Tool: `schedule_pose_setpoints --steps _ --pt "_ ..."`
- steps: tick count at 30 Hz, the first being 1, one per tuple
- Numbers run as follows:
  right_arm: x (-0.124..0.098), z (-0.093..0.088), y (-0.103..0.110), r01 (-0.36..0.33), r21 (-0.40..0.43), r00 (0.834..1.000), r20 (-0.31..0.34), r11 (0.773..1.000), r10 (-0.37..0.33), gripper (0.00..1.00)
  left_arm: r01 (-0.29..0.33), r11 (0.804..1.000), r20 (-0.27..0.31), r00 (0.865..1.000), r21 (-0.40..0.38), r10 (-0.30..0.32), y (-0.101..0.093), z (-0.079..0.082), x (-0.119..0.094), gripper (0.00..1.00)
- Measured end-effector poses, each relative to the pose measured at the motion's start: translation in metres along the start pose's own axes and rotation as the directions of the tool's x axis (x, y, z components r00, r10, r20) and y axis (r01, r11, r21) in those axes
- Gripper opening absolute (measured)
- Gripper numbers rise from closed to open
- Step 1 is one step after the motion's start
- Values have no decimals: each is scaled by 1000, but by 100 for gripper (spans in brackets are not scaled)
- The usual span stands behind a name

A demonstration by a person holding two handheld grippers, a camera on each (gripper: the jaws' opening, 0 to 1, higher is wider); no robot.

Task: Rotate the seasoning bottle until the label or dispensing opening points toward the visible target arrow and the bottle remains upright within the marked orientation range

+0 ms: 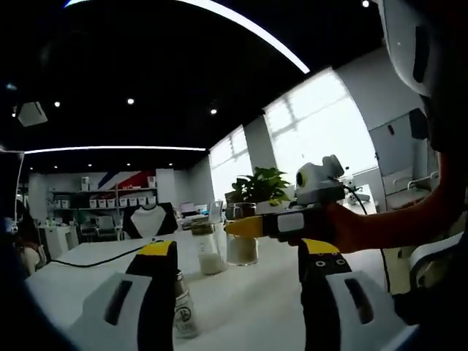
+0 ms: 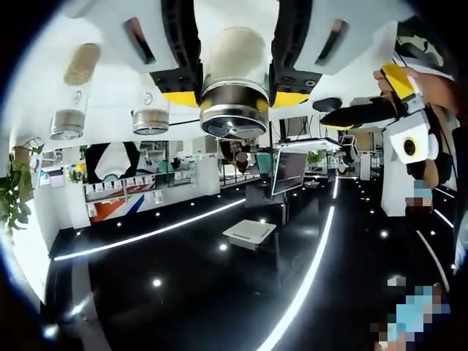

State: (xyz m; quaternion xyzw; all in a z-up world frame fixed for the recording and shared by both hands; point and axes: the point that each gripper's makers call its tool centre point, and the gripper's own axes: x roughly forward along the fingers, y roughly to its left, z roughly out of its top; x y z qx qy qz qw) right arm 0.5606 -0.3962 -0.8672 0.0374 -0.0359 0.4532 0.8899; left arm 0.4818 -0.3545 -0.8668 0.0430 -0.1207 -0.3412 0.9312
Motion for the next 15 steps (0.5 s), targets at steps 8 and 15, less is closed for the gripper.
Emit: schedule_pose_setpoints --steps 8,15 --pt "-27 2 7 22 15 1000 6 1000 -22 33 48 998 -84 995 -36 -51 -19 -22 19 56" --pt "-47 -3 24 21 45 1000 -11 999 -20 33 63 997 -188 981 44 -54 -35 -37 23 53"
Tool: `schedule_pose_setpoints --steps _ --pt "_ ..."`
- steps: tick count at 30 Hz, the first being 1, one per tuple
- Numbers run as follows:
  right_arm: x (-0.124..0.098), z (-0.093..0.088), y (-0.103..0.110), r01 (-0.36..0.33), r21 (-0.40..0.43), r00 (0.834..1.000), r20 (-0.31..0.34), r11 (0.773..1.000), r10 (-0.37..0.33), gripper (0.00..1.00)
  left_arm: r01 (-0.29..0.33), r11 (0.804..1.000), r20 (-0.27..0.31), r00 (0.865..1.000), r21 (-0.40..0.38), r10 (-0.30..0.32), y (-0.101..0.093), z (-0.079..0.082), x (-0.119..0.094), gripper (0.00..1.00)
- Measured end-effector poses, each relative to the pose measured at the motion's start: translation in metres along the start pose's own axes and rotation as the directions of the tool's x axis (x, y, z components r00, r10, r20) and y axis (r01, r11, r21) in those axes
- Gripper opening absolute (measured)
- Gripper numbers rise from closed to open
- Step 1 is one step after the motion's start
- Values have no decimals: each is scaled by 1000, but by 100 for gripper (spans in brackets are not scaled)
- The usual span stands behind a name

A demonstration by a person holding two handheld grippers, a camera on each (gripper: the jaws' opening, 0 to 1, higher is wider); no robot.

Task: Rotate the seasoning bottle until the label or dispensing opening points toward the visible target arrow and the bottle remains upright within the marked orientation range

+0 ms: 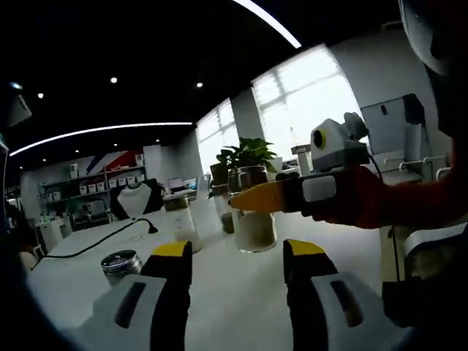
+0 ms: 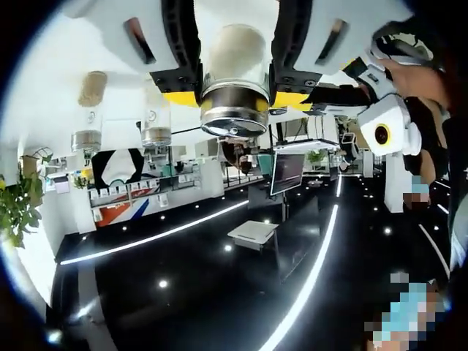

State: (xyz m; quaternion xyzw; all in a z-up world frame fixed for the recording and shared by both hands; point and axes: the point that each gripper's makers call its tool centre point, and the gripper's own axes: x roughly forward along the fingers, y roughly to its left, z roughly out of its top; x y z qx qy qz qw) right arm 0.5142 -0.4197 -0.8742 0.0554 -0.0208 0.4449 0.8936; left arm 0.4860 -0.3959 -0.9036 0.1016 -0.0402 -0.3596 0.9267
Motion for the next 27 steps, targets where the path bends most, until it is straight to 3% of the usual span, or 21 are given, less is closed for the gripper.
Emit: schedule_pose_setpoints --steps 2,11,17,27 --pt "-5 1 5 7 4 1000 -1 1000 -7 33 -3 1000 -25 1000 -10 3 -4 -3 0 53" --pt "-22 -2 38 51 -50 999 -4 997 -51 33 3 999 -39 999 43 -1 -30 -4 -6 55" --pt "-28 -11 49 102 13 995 -4 995 -102 33 -10 997 -58 998 71 14 -44 -10 -17 54" --pt "-24 -17 74 82 -5 997 -8 997 -82 33 -19 999 -8 1000 29 19 -49 -8 -20 53"
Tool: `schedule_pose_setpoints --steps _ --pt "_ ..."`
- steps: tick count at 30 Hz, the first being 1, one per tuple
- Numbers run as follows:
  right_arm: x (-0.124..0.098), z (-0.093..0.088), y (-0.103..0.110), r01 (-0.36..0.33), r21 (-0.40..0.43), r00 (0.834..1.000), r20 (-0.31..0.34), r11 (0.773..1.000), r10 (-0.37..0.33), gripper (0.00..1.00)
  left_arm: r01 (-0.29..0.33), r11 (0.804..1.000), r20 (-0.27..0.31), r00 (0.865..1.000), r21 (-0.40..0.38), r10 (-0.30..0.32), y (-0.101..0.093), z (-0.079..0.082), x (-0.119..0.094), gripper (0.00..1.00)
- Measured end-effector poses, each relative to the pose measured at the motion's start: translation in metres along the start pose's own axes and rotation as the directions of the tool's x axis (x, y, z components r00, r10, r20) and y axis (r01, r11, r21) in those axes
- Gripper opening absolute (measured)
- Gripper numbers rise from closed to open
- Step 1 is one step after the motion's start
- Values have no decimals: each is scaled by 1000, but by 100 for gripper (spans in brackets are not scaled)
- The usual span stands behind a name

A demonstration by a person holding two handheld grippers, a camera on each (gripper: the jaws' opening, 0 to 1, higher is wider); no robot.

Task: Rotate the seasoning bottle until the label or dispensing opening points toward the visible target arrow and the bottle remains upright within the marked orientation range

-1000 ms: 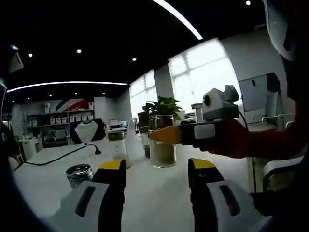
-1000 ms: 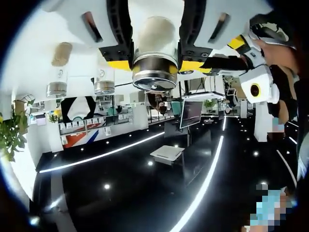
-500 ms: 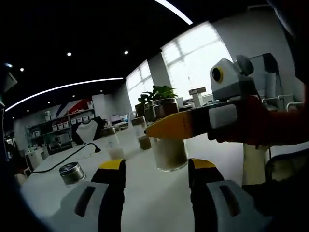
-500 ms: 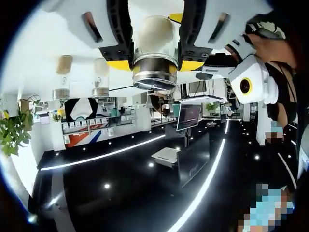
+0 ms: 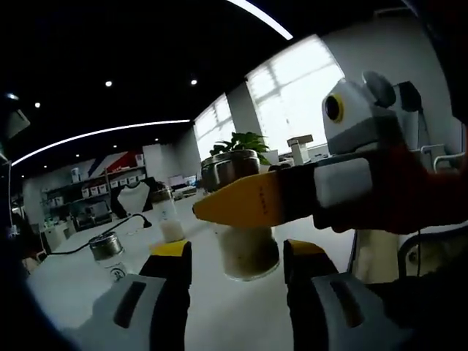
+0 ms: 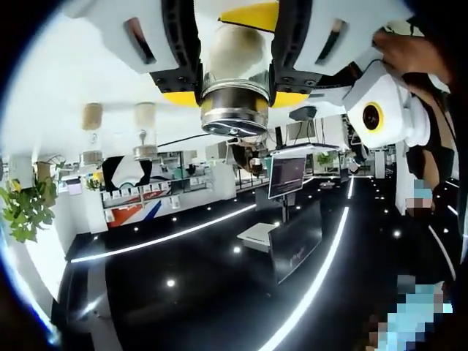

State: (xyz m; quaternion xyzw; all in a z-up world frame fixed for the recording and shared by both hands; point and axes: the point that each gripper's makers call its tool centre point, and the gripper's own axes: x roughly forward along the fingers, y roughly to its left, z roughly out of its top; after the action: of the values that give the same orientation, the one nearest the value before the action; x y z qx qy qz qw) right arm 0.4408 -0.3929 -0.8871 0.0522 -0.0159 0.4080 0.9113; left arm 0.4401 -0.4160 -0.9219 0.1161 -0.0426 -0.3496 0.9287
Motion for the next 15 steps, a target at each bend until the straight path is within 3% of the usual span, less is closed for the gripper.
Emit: schedule_pose_setpoints --steps 7,10,14,15 --pt "4 -10 8 -26 -2 999 -24 1000 26 33 -4 1000 22 1000 -15 5 -5 -3 1 51" --pt "7 -14 10 -29 7 999 -25 1000 29 33 -39 997 25 999 -65 41 1 -9 4 48" --pt "8 -15 -3 20 3 1000 -19 1000 -20 33 -40 998 16 999 -43 41 2 -8 7 45" --pt "9 -15 -8 40 10 999 -15 999 -40 33 -54 999 11 998 -3 54 3 -8 8 44"
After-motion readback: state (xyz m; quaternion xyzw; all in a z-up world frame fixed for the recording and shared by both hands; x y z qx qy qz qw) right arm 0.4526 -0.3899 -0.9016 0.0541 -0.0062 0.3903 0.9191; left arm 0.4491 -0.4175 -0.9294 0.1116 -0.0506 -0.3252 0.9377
